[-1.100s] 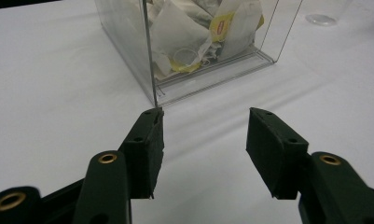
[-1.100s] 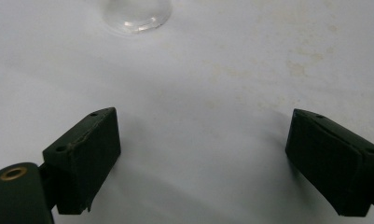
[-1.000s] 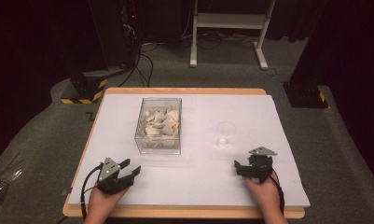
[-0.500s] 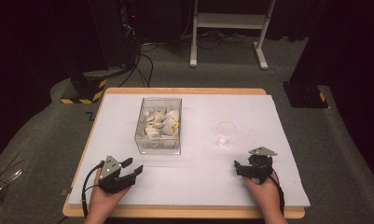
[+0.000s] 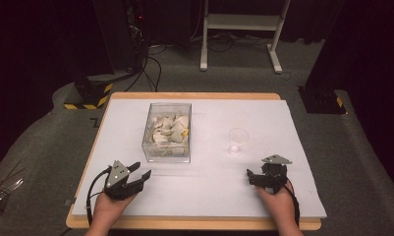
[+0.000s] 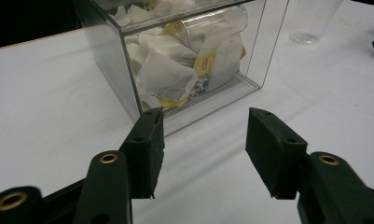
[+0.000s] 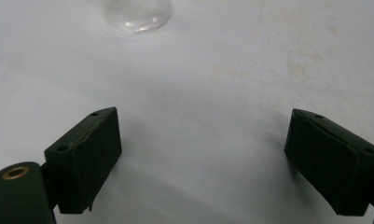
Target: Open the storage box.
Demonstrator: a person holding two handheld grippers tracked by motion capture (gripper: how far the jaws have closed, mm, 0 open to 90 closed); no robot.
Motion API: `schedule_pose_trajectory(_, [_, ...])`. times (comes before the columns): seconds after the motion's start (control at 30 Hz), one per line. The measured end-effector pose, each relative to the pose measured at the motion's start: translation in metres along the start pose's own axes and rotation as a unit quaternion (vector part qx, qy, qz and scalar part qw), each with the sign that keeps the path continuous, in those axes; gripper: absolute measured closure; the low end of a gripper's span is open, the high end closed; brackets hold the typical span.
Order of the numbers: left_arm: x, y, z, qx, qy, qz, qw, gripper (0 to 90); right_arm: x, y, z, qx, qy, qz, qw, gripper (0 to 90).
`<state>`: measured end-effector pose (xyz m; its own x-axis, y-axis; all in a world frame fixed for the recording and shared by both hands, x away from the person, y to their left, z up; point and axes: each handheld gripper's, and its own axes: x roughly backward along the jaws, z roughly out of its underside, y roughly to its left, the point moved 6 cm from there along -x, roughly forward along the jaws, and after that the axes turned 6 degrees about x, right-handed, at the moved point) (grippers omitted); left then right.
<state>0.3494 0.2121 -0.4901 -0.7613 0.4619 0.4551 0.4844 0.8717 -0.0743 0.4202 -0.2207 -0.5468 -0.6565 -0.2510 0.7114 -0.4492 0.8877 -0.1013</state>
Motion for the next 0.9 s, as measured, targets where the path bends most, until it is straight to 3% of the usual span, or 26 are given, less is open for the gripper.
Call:
schedule_pose_trajectory(0.4, [-0.01, 0.001, -0.013, 0.006, 0.003, 0.015, 0.9999, 44.9, 0.0, 0.0, 0.0, 0.0, -0.001, 0.0, 1.0, 10.8])
schedule_pose_trajectory(0.5, [-0.015, 0.001, -0.014, -0.011, 0.001, -0.002, 0.9999, 41.9, 0.0, 0.0, 0.0, 0.001, -0.001, 0.0, 1.0, 10.9])
schedule_pose_trajectory(0.57, [-0.02, 0.001, -0.013, -0.017, 0.022, -0.02, 0.9994, 40.3, 0.0, 0.0, 0.0, 0.001, -0.001, 0.0, 1.0, 10.9])
schedule_pose_trajectory(0.67, [-0.025, 0.0, -0.013, -0.007, 0.03, -0.012, 0.9994, 40.5, 0.0, 0.0, 0.0, 0.001, -0.001, 0.0, 1.0, 10.9])
schedule_pose_trajectory(0.73, [-0.028, -0.001, -0.014, 0.002, 0.037, -0.006, 0.9993, 34.0, 0.0, 0.0, 0.0, 0.001, -0.002, 0.001, 1.0, 10.9])
schedule_pose_trajectory(0.83, [-0.033, -0.004, -0.016, -0.004, 0.039, -0.004, 0.9992, 31.7, 0.0, 0.0, 0.0, 0.001, -0.001, 0.0, 1.0, 10.9])
schedule_pose_trajectory(0.9, [-0.036, -0.005, -0.017, 0.003, 0.041, 0.0, 0.9991, 30.4, 0.0, 0.0, 0.0, 0.001, -0.001, 0.0, 1.0, 11.0])
